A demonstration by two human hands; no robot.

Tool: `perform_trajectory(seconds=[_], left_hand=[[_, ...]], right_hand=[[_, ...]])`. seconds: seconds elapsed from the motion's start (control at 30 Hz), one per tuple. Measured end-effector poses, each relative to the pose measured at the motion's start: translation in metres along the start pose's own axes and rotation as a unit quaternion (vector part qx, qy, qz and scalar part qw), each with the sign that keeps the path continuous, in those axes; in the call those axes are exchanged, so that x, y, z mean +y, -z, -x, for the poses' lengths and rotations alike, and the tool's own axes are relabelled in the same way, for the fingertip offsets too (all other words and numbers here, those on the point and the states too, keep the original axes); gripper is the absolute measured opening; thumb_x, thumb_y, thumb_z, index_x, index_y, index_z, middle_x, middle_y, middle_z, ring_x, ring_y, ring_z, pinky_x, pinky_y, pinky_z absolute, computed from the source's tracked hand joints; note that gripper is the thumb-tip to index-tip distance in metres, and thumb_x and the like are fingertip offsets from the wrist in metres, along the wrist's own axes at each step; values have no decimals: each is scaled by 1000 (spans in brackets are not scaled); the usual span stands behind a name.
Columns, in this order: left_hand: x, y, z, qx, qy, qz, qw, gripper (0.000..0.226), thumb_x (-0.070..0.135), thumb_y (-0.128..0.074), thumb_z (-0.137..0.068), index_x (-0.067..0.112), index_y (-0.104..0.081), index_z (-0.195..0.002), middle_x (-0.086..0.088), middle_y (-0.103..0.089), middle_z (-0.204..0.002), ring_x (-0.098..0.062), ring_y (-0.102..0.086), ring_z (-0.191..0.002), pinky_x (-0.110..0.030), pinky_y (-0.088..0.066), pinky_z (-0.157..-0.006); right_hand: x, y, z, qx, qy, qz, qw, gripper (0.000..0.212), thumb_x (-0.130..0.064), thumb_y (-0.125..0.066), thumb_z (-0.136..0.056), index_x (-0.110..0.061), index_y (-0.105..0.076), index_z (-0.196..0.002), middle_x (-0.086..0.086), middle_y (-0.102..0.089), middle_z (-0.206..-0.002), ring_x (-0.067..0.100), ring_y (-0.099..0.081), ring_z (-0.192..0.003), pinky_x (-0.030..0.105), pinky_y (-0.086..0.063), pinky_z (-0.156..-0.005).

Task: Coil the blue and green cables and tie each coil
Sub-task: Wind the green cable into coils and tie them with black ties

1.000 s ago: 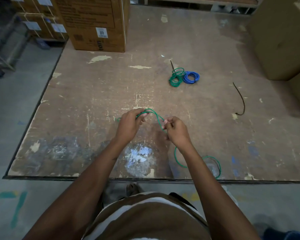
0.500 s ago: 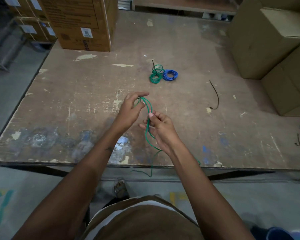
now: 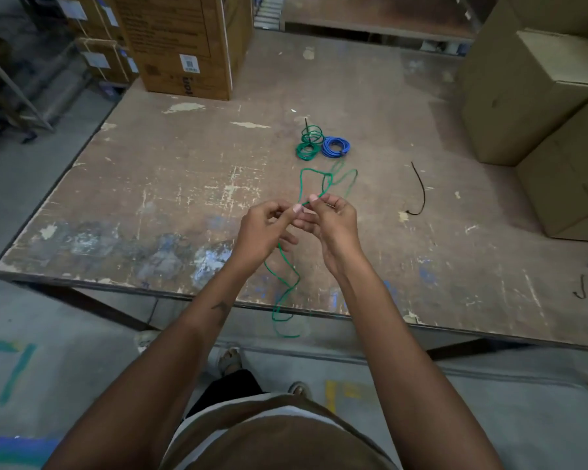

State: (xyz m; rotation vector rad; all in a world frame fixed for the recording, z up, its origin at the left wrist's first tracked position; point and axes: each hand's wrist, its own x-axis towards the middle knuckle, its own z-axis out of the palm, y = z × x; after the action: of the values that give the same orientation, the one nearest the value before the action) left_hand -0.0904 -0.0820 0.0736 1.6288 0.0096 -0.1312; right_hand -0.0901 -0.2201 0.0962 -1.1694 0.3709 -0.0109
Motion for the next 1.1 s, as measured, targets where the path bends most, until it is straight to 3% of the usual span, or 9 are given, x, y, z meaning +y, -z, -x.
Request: perform_trajectory(seconds=[0.3, 0.43, 0.5, 0.6, 0.67, 0.73, 0.83, 0.97, 1.1], left_hand=[[12, 12, 12, -4, 20, -23, 1000, 30, 27, -73, -99, -1, -71, -110, -6, -78, -88, -15, -60, -45, -19, -36, -37], [17, 16, 10, 23, -6, -113, 993, 22, 35, -69, -101, 15, -69, -109, -1, -81, -95, -22, -73, -57, -25, -45, -40], [16, 21, 6, 67, -14, -211, 975, 25, 40, -74, -96, 22, -70, -113, 3, -80, -99, -23, -78, -75, -41, -61, -57], [10, 26, 6, 79, 17, -389, 918, 89, 55, -85, -78, 27, -42, -151, -5, -56, -147, -27, -55, -135, -56, -45, -108], [13, 24, 11, 22, -22, -385, 922, 130, 66, -91, -59, 36, -16, -161, -5, -29, -162, -27, -37, -149, -63, -33, -116], [16, 22, 14, -31, -132, -316, 939, 140, 71, -92, -46, 44, -14, -159, -3, -25, -157, -26, -40, -146, -61, -41, -115], [15, 13, 15, -50, -211, -239, 946, 115, 58, -96, -57, 34, -30, -149, -7, -38, -140, -19, -56, -122, -33, -53, -102], [20, 12, 22, -138, 6, -10, 990, 28, 36, -53, -110, 12, -52, -124, -12, -71, -109, -29, -75, -91, -43, -56, -84], [22, 29, 26, -166, 125, -2, 978, 66, 61, -33, -107, 8, -72, -108, -16, -74, -90, -35, -76, -92, -40, -57, -87]], right_hand=[[9, 25, 9, 40, 10, 45, 998, 12, -12, -50, -111, -10, -46, -122, 15, -61, -100, 18, -69, -59, 33, -63, -60], [5, 24, 13, -2, -15, -45, 999, 13, -8, -48, -112, -5, -46, -124, 18, -64, -98, 24, -78, -68, 36, -67, -66], [-6, 24, 16, -22, -22, -123, 992, 6, -2, -47, -111, -3, -50, -116, 12, -59, -88, 32, -81, -77, 39, -68, -72], [-19, 21, 19, -34, -40, -182, 982, 18, 4, -47, -109, -1, -55, -94, 15, -61, -86, 35, -81, -81, 36, -67, -74], [-24, 13, 23, -42, -47, -171, 983, 18, 5, -49, -108, -1, -55, -92, 16, -61, -84, 33, -81, -81, 35, -67, -75], [-24, 3, 26, -47, -47, -147, 987, 11, 2, -55, -106, -1, -57, -97, 14, -60, -81, 29, -81, -77, 34, -68, -76], [-29, -7, 27, -30, -40, -132, 990, 4, -1, -62, -104, 0, -60, -102, 13, -68, -78, 24, -79, -70, 32, -68, -75], [-38, -6, 17, 13, -32, -140, 990, 9, 2, -60, -104, 0, -56, -97, 13, -73, -68, 23, -78, -64, 30, -67, -69], [-47, 4, 9, 59, -25, -140, 988, 12, 10, -58, -102, 2, -56, -95, 11, -66, -64, 19, -76, -57, 41, -66, -87]])
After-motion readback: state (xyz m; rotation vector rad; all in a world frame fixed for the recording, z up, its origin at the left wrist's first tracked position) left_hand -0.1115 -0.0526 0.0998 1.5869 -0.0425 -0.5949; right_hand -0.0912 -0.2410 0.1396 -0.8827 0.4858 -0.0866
